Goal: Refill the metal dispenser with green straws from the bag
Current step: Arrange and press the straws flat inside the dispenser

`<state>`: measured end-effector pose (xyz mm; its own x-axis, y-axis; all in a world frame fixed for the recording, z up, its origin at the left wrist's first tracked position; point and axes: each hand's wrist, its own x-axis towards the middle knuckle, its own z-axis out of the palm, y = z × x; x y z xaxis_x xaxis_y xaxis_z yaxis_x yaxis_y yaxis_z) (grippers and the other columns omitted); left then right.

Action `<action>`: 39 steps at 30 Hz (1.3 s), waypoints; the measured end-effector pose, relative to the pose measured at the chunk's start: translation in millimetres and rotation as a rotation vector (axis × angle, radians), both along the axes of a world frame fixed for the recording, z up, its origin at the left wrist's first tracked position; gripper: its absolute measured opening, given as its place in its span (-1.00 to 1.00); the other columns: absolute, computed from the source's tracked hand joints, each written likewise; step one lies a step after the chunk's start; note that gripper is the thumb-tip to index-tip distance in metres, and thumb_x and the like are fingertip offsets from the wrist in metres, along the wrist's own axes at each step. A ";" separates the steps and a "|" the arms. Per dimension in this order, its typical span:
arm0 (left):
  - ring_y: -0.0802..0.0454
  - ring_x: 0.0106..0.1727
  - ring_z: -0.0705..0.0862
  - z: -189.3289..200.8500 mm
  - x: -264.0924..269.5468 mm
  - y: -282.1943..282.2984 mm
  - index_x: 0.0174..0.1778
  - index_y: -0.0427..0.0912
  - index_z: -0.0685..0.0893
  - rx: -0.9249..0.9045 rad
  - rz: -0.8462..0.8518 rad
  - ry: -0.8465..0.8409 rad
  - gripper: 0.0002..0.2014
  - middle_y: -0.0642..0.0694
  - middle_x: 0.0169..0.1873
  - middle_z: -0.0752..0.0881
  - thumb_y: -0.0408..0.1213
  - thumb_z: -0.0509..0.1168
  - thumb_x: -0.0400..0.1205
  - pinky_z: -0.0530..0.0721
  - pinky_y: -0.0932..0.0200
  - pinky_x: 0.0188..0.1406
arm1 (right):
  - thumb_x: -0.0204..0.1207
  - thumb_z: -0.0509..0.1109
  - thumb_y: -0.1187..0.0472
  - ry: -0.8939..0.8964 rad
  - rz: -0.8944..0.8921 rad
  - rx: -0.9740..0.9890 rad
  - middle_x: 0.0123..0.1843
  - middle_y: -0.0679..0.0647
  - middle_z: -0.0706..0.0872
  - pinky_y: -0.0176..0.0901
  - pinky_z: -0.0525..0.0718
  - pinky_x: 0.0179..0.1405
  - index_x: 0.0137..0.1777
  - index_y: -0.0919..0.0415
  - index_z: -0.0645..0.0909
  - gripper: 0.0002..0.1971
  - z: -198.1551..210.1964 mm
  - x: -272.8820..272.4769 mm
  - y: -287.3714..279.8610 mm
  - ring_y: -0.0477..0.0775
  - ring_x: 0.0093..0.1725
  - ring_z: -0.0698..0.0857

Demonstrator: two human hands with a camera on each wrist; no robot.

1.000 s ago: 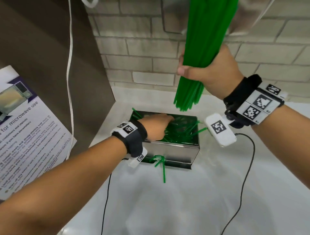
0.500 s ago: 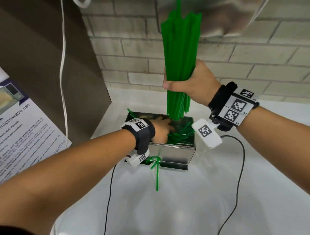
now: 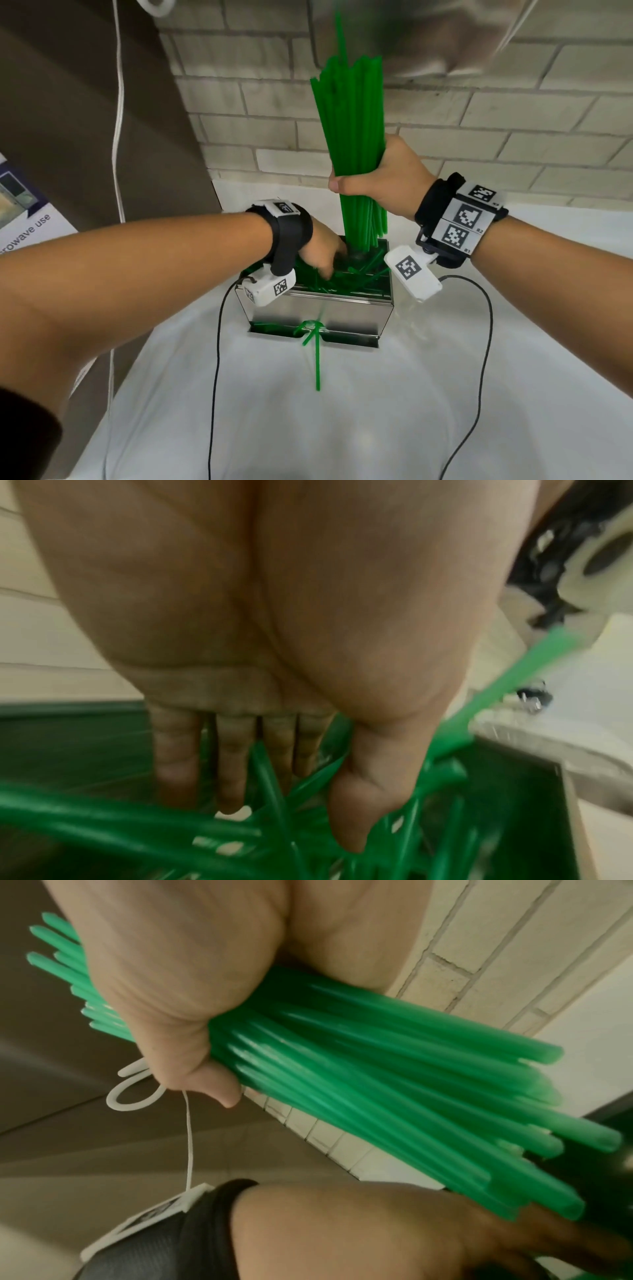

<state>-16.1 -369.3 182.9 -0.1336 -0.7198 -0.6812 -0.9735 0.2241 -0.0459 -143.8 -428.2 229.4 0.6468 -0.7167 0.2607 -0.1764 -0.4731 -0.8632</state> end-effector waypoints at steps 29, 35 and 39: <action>-0.17 0.63 0.43 -29.2 7.3 -0.6 0.78 -0.08 0.14 0.040 -0.006 0.074 -0.24 -0.15 0.69 0.38 0.08 0.30 0.73 0.45 -0.02 0.57 | 0.18 0.72 0.09 0.113 -0.006 0.091 0.03 0.15 0.84 0.09 0.78 0.18 0.10 0.22 0.72 -0.51 -4.1 -5.6 -13.4 0.12 0.05 0.83; -0.11 0.66 0.40 -24.1 21.3 3.3 0.78 0.03 0.15 0.033 0.079 0.184 -0.28 -0.08 0.70 0.36 0.10 0.28 0.74 0.35 0.00 0.61 | 0.22 0.71 0.09 0.048 -0.036 0.061 0.05 0.23 0.82 0.18 0.76 0.21 0.10 0.28 0.71 -0.52 3.2 -19.1 -18.0 0.18 0.07 0.81; -0.06 0.68 0.36 -25.5 28.4 7.7 0.79 0.10 0.08 0.031 0.116 0.287 -0.22 0.00 0.72 0.31 0.17 0.28 0.71 0.29 0.04 0.64 | 0.24 0.71 0.19 -0.029 -0.057 0.067 0.12 0.39 0.76 0.26 0.75 0.20 0.16 0.44 0.67 -0.46 11.7 -25.4 -15.2 0.34 0.11 0.79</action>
